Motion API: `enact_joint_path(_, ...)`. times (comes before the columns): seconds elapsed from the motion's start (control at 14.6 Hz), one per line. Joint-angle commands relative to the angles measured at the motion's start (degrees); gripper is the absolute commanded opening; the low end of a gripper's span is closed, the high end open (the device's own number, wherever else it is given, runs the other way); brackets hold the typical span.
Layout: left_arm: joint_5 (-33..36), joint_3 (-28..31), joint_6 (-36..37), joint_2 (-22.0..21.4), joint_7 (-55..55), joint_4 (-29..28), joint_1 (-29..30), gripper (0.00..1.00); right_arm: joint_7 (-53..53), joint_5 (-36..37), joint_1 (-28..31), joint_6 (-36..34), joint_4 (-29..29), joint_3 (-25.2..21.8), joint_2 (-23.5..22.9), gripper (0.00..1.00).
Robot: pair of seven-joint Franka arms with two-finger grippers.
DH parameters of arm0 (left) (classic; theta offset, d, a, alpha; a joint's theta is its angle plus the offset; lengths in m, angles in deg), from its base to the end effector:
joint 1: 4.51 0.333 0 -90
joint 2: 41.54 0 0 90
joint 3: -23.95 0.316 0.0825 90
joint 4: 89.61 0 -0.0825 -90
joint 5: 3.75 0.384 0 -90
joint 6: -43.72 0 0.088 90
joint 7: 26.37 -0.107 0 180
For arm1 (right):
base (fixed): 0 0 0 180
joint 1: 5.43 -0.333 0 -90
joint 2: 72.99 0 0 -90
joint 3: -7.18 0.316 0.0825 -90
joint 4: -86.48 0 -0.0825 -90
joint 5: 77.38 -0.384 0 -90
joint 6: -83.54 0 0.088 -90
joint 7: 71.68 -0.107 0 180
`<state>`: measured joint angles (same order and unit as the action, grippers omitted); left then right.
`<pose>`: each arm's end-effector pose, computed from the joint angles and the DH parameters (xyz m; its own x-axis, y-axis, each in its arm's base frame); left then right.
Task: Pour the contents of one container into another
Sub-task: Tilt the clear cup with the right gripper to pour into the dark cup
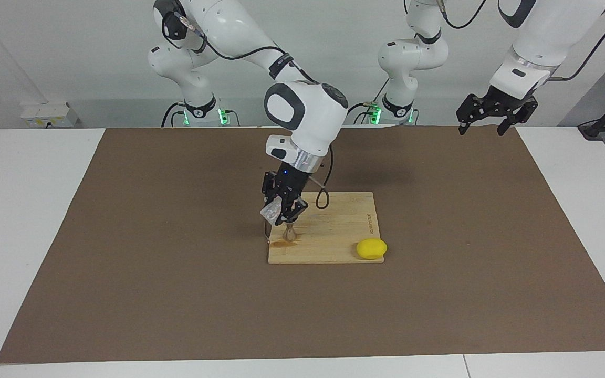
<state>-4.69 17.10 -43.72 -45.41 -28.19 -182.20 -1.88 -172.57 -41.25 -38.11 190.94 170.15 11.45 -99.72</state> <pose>0.5270 -0.0430 0.6357 0.9942 -0.1055 -0.0225 -0.1053 -0.9944 0.0091 0.5845 0.3731 0.4230 0.5156 -0.6695 0.5348 -0.7915 -0.6111 -0.0019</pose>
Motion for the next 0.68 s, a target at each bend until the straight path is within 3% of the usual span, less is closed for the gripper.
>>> enact_joint_path(0.0, 0.58, -0.1, -1.59, -1.22, 0.85, -1.36, 0.01, 1.0, 1.23, 0.7, 0.43, -1.23, -1.4, 0.39, -0.42, 0.02)
enact_joint_path(0.21, 0.58, -0.01, -4.14, -1.05, 0.86, -1.45, 0.09, 1.0, 1.31, 0.25, 0.87, -1.32, -1.49, 0.39, -0.42, 0.02)
enact_joint_path(0.62, 0.58, -0.01, -2.65, -1.22, 0.5, -1.63, 0.1, 1.0, 1.23, -6.86, 2.0, -1.5, -1.84, -0.05, -0.33, 0.02)
